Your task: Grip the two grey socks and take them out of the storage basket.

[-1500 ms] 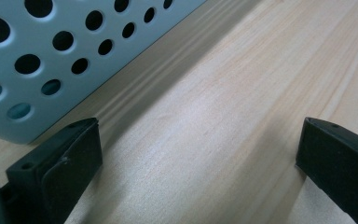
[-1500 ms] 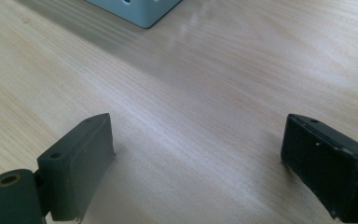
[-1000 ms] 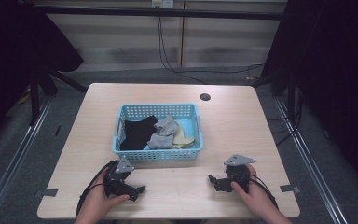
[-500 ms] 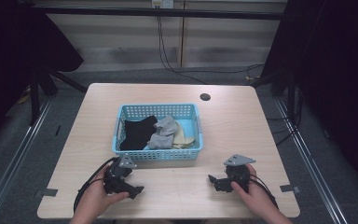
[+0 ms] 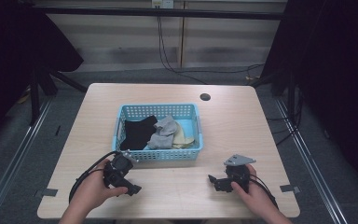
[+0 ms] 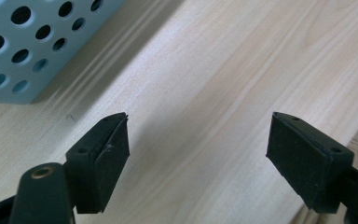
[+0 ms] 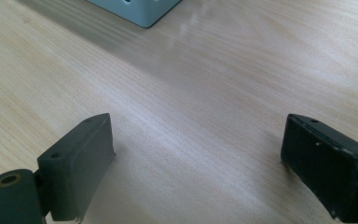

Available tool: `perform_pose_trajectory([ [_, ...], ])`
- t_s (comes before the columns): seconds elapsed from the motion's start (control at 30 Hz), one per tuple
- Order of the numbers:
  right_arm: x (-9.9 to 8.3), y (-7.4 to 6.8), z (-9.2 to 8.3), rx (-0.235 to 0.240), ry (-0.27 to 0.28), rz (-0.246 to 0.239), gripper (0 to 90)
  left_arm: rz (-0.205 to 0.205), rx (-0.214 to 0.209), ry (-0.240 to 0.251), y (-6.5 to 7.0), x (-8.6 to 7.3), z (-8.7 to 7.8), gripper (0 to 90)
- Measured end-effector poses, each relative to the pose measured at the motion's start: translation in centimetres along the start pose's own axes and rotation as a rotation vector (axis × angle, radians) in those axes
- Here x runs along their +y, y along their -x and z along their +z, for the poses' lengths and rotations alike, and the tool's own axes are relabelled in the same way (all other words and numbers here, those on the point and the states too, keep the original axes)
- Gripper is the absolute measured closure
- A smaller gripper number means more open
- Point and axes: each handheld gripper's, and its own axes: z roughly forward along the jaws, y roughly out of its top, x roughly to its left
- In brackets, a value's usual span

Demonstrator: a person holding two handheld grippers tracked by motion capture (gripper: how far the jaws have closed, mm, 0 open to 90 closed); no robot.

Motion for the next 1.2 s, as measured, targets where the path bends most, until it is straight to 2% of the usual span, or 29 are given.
perform_pose_trajectory([
  [0.07, 0.0, 0.0, 0.0, 0.0, 0.001, -0.002, 8.8, -0.011, -0.019, -0.004, 0.0, 0.5, -0.7, 20.4],
  [0.13, 0.0, 0.0, 0.0, 0.0, 0.001, -0.003, 8.8, -0.011, -0.018, -0.005, 0.0, 0.7, -0.9, 20.4],
  [0.2, 0.0, 0.0, 0.0, 0.0, 0.001, -0.003, 8.7, -0.001, -0.016, -0.023, 0.1, 1.4, -1.8, 20.4],
  [0.3, 0.0, 0.0, 0.0, 0.0, 0.001, -0.003, 8.7, -0.011, -0.039, -0.036, 0.0, 2.0, -2.6, 20.4],
  [0.43, 0.0, 0.0, 0.0, 0.0, 0.0, 0.0, 8.7, 0.008, -0.03, -0.088, 0.1, 3.0, -3.8, 20.4],
  [0.77, 0.0, 0.0, 0.0, -0.001, 0.005, -0.003, 8.7, 0.006, -0.034, -0.138, -0.3, 6.0, -6.2, 20.7],
  [0.9, 0.0, 0.0, 0.0, -0.001, 0.003, 0.0, 8.8, 0.003, -0.026, -0.14, -0.7, 7.4, -7.0, 20.7],
  [1.0, 0.0, 0.0, 0.0, -0.001, 0.004, -0.003, 8.7, -0.014, -0.019, -0.123, -1.1, 8.5, -7.4, 20.7],
  [1.13, 0.0, 0.0, 0.0, -0.001, 0.005, -0.005, 8.7, -0.05, -0.009, -0.104, -1.7, 9.9, -7.2, 20.7],
  [1.2, 0.0, 0.0, 0.0, -0.001, 0.004, -0.003, 8.8, -0.052, -0.006, -0.105, -1.9, 10.2, -7.1, 20.7],
])
